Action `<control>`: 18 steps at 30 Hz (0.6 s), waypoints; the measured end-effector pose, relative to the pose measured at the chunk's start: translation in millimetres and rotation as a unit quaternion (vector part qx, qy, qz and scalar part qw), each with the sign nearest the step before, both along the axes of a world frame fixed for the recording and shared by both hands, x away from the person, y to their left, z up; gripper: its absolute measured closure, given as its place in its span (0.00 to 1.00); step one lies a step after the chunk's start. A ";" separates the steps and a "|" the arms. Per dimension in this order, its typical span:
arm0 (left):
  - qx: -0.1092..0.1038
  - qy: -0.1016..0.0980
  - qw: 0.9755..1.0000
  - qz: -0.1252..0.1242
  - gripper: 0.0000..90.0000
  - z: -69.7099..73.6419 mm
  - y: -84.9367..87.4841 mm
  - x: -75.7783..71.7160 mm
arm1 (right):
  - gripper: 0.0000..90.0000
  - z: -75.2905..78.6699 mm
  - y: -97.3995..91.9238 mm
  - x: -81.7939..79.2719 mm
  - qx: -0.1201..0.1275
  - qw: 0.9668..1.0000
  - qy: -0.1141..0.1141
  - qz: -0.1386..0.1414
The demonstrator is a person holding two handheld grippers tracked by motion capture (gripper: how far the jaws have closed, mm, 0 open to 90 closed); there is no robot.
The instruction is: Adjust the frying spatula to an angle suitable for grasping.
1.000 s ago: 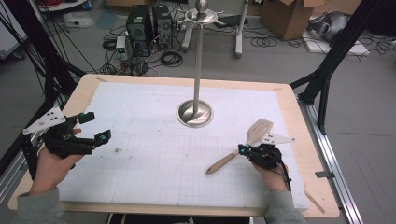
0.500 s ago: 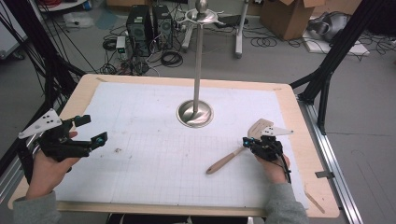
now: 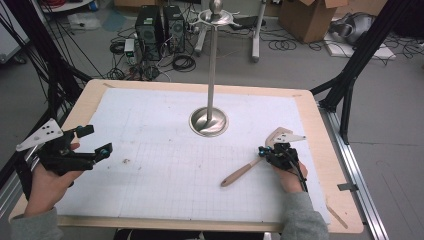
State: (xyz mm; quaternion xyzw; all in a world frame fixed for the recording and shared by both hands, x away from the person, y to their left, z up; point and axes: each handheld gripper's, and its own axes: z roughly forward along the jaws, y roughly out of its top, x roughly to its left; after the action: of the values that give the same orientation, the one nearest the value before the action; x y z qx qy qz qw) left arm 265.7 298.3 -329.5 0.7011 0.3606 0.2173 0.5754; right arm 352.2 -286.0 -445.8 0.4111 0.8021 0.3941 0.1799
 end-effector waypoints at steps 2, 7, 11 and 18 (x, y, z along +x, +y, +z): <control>0.000 0.000 1.000 0.002 0.05 -0.2 0.4 -0.6 | 1.00 0.0 2.5 0.8 -0.004 1.000 0.000 0.000; 0.001 0.001 1.000 0.004 0.05 -0.8 2.4 -1.3 | 1.00 -3.2 1.4 4.0 -0.010 1.000 0.006 -0.002; 0.000 0.002 1.000 0.005 0.05 -1.8 2.3 -0.8 | 1.00 -4.3 2.9 4.1 -0.017 1.000 0.007 0.000; 0.001 0.004 1.000 0.001 0.05 -2.6 1.0 1.6 | 1.00 -1.5 1.8 -1.2 -0.023 1.000 0.016 -0.007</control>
State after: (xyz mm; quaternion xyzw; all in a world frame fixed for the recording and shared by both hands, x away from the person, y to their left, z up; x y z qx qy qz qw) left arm 267.3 299.3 -332.2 0.7025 0.3636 0.2153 0.5727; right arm 351.0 -284.1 -447.3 0.4187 0.8109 0.3675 0.1791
